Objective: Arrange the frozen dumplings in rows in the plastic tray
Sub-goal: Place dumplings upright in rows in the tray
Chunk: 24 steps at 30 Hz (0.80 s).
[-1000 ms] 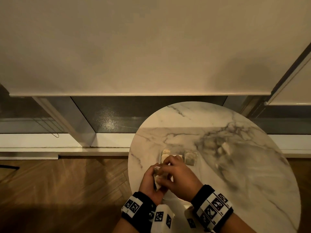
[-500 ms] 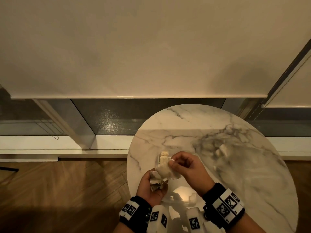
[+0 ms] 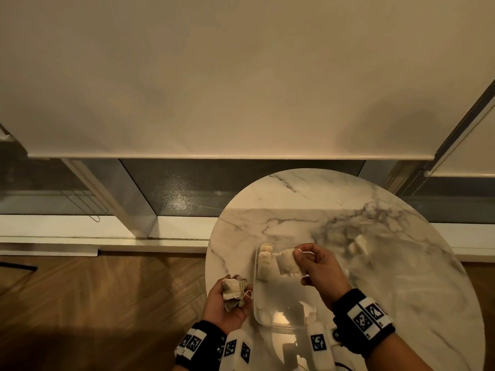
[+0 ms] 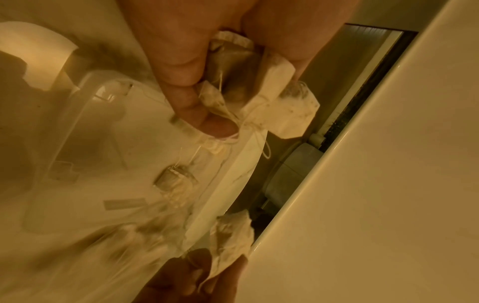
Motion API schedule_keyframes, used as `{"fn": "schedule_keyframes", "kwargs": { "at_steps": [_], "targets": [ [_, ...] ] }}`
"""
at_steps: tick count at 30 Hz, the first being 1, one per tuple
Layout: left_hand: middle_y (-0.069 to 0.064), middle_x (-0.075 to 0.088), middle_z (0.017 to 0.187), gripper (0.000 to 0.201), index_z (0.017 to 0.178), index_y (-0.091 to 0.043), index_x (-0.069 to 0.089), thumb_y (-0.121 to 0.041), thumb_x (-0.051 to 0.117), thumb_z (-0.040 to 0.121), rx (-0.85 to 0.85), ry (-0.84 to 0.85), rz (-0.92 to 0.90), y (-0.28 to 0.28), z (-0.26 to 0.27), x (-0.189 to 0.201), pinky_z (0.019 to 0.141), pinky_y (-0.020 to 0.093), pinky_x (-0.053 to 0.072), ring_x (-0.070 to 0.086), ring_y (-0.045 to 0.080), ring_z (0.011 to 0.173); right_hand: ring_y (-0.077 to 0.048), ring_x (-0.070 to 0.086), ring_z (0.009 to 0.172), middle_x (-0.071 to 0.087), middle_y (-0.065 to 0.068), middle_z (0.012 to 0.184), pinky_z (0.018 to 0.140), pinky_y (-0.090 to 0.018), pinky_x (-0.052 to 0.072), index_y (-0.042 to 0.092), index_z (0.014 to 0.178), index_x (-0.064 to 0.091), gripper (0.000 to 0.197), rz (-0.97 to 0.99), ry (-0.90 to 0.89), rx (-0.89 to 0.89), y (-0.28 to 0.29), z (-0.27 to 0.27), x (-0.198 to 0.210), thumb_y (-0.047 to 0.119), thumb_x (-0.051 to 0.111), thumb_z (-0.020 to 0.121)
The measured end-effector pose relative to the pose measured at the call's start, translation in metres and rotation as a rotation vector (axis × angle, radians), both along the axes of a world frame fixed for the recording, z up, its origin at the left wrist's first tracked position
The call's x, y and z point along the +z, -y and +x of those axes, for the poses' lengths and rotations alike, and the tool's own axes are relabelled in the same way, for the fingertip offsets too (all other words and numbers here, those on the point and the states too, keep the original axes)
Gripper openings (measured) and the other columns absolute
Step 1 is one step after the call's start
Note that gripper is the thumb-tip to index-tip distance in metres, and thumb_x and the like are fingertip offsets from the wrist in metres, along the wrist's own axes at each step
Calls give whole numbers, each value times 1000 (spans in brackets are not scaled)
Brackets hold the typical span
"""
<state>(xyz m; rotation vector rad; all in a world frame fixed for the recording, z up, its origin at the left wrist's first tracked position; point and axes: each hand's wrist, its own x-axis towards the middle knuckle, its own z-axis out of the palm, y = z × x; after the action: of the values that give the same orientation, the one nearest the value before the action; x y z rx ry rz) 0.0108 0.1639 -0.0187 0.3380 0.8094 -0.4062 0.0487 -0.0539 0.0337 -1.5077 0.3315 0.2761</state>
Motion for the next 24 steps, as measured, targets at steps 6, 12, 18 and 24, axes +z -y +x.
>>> {"fn": "schedule_keyframes", "kwargs": {
  "at_steps": [6,12,18,24],
  "targets": [
    [13,64,86,21,86,-7,63,-26,59,77,22,-21,1,-10,0,-6,50,31,55,66,28,67,-23,60,53,70,-17,81,44,-27,39,12,96,64,6,-183,-23,25,6,6,-15,16,62,97],
    [14,65,86,23,86,-7,64,-26,60,76,31,-23,3,-9,-1,-6,50,31,55,66,29,67,-23,62,58,65,-15,83,44,-25,40,12,98,65,5,-169,-90,120,6,8,-16,11,61,96],
    [14,68,82,22,87,-7,65,-26,61,76,31,-33,20,-11,0,-9,49,31,55,66,29,69,-14,64,70,68,-2,90,53,-25,53,23,95,66,11,-473,-74,312,17,5,-34,15,69,87],
    [14,64,86,22,87,-7,64,-26,61,76,29,-33,9,-14,0,-11,47,32,55,66,29,67,-4,63,80,69,12,90,71,-17,48,33,87,71,5,-985,-36,607,35,21,-60,38,72,85]
  ]
}}
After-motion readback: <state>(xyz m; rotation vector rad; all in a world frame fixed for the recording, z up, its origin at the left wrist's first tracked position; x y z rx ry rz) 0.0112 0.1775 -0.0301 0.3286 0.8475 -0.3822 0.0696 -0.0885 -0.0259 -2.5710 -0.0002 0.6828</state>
